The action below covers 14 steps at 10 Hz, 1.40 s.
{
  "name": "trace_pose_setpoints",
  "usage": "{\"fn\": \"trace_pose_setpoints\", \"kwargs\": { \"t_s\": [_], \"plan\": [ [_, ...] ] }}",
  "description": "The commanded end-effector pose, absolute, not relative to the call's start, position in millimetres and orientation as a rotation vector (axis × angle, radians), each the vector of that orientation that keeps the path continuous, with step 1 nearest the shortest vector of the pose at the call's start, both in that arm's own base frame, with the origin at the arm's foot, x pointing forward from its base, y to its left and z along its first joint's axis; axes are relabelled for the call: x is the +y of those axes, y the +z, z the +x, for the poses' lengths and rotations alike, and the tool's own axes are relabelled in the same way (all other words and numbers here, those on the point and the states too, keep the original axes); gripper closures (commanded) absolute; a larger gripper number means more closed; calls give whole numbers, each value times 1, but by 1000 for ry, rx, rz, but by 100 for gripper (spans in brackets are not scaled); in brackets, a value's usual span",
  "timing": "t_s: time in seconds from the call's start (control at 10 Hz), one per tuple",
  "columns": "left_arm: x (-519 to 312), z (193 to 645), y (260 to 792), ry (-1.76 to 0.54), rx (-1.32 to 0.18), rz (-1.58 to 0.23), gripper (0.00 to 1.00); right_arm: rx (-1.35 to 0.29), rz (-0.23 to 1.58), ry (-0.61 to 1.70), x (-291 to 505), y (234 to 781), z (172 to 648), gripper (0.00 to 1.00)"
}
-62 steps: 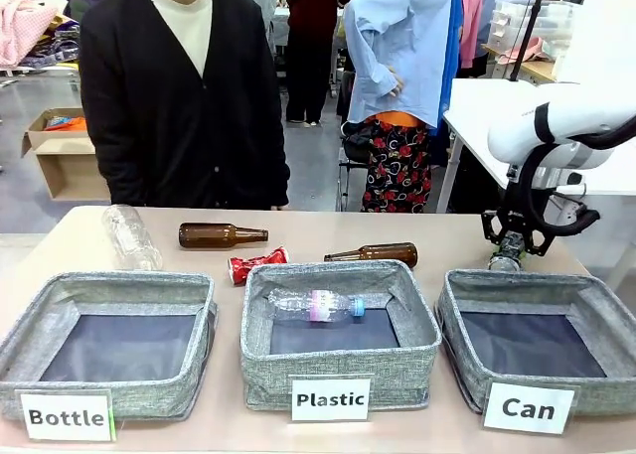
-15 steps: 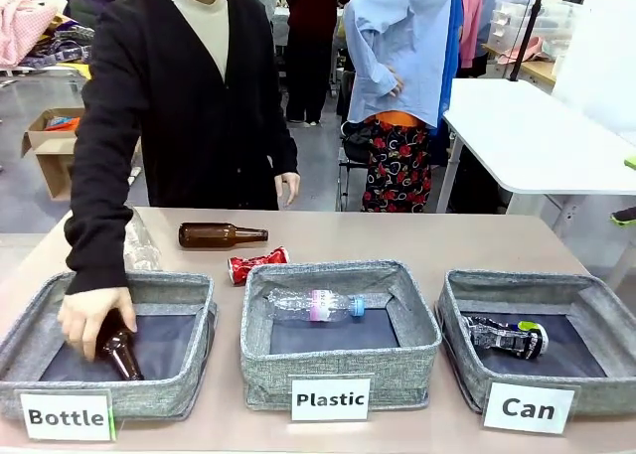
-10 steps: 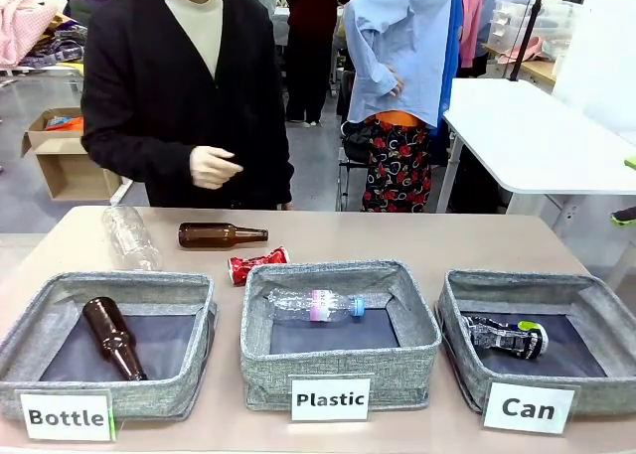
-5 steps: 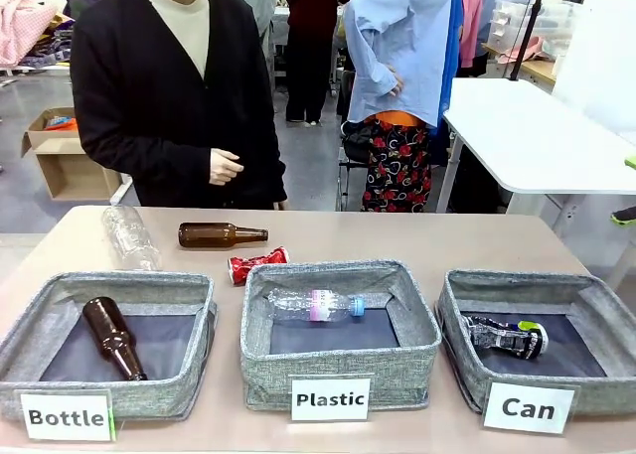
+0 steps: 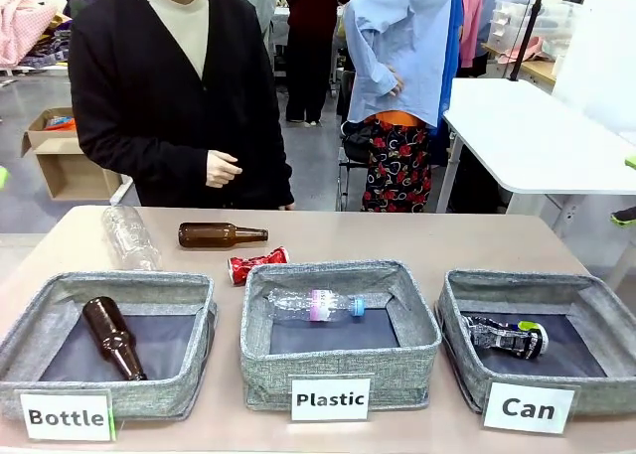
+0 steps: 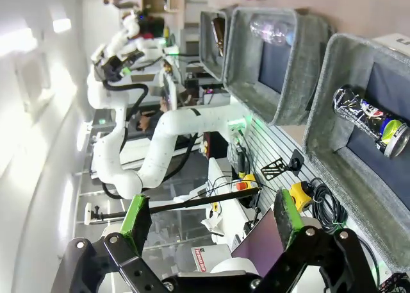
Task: Sort the can waste into the basket.
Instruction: Pick up the can waste from the table and place it in the right Fabric basket.
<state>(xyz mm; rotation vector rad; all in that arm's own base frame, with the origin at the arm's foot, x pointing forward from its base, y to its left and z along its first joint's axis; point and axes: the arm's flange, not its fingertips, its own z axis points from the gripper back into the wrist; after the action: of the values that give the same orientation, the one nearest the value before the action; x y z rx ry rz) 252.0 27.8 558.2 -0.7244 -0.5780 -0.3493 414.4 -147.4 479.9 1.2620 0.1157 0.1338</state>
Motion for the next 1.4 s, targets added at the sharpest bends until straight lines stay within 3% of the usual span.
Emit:
{"fn": "trace_pose_setpoints", "kwargs": {
  "t_s": [0.0, 0.4, 0.5, 0.7, 0.9, 1.3],
  "plan": [
    [37, 252, 562, -279, -597, -764, 0, 117, 1261, 157, -151, 483, 415, 0],
    [34, 252, 558, -313, -581, -737, 0, 117, 1261, 157, -151, 483, 415, 0],
    [15, 265, 566, -409, -561, -658, 0, 117, 1261, 157, -151, 483, 415, 0],
    [-50, 330, 563, -791, -353, -499, 0, 117, 1261, 157, -151, 483, 415, 0],
    [-91, 370, 552, -1049, -212, -498, 0, 117, 1261, 157, -151, 483, 415, 0],
    [-145, 382, 503, -1380, -315, -425, 0, 117, 1261, 157, -151, 483, 415, 0]
  ]
}}
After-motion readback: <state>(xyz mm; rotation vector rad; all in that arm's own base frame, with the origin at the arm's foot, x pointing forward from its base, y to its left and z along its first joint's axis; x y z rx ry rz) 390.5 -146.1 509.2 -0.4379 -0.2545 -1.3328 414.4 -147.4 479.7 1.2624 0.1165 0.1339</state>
